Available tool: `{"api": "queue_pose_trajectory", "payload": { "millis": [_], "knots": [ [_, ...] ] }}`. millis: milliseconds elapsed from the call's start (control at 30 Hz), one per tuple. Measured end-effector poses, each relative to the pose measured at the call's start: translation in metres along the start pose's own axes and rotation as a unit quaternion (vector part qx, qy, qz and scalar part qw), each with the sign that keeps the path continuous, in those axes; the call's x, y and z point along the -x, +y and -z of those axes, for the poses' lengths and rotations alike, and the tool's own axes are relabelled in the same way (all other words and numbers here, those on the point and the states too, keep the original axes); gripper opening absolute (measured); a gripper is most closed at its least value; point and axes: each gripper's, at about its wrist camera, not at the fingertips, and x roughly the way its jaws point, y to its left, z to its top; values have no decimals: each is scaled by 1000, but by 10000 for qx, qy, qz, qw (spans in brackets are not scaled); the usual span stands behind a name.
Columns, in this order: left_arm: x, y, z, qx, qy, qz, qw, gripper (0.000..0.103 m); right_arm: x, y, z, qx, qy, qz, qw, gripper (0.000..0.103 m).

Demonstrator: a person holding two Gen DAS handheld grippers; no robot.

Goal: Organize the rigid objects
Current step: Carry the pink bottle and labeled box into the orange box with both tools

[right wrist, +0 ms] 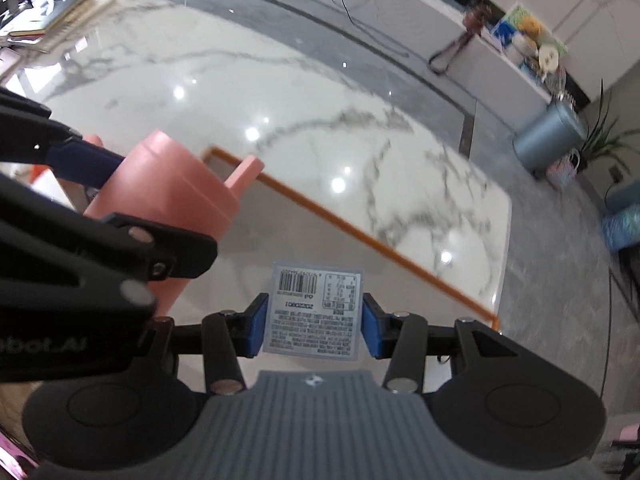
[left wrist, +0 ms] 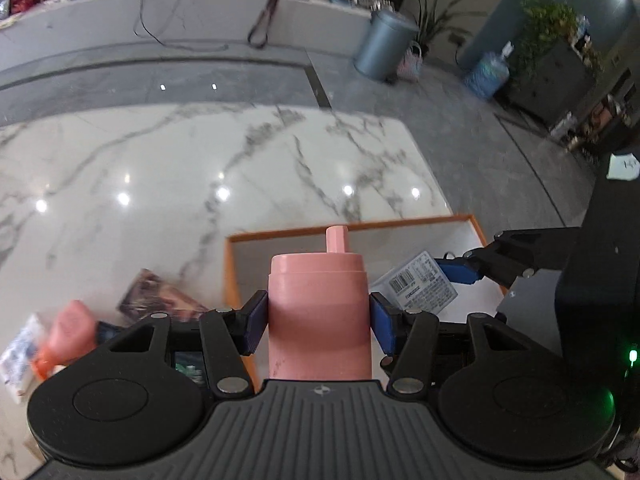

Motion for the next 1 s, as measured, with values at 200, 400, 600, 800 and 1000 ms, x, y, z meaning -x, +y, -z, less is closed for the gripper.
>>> {"api": "queue_pose_trajectory", "payload": {
  "millis": [200, 400, 600, 800, 1000],
  "knots": [
    [-43, -11, 1, -252, 327, -288, 9987, 61, -40, -17, 18, -247, 250, -233, 9991, 48],
    [-71, -24, 6, -888, 457, -742, 9922, 61, -72, -26, 27, -398, 311, -529, 9973, 48],
    [-95, -32, 11, -1412, 562, -1121, 9820, 61, -89, -25, 31, -500, 290, -796, 9951, 47],
    [-104, -39, 14, -1832, 500, -1391, 9719, 61, -99, -22, 31, -532, 266, -955, 9937, 47],
    [-107, -43, 17, -1986, 412, -1602, 9660, 65, -104, -29, 35, -722, 294, -974, 9922, 48]
  ]
}}
